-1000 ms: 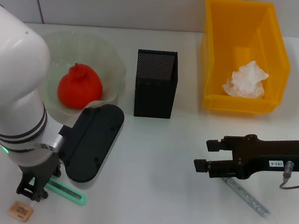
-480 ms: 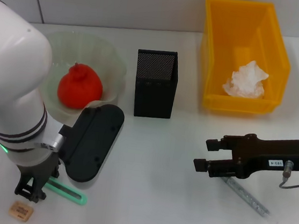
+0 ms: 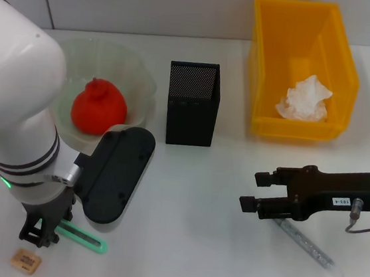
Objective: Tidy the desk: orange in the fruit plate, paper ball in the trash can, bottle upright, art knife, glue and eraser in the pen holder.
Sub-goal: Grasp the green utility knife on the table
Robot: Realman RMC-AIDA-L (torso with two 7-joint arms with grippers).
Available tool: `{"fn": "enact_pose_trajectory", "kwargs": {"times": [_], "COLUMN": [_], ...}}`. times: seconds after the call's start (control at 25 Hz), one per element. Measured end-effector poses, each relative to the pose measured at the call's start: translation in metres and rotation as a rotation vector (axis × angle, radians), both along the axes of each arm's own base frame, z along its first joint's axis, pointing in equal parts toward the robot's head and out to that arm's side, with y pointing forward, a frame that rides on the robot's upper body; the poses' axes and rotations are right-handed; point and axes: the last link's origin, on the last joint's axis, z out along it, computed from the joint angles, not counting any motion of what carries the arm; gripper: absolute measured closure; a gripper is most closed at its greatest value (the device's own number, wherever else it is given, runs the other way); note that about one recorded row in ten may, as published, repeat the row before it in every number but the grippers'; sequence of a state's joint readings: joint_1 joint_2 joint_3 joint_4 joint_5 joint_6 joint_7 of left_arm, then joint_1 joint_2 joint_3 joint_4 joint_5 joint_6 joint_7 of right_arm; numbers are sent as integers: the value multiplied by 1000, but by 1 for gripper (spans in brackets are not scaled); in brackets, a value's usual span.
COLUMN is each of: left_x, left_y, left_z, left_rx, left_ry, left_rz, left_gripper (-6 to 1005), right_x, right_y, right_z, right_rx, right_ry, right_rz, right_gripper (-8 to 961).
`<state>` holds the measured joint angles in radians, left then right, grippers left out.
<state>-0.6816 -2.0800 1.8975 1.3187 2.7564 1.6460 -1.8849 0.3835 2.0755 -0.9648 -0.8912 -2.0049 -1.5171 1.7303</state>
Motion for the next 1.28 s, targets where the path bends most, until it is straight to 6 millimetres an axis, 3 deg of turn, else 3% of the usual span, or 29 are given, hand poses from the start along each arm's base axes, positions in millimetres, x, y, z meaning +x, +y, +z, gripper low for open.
{"fn": "enact_pose_trajectory", "kwargs": {"times": [0.64,1.28], "left_x": [-2,2], "left_y": [3,6], "left_z": [-1,1], "left_rx": [9,11], "left_ry": [18,27], "left_rz": [24,34], "left_gripper": [697,846], "right_x": [-1,-4], "right_y": [0,3], "right_z": [0,1], "right_rx": [2,7], "right_ry": [0,-1], "right_rz": [5,22], "right_gripper": [191,196]}}
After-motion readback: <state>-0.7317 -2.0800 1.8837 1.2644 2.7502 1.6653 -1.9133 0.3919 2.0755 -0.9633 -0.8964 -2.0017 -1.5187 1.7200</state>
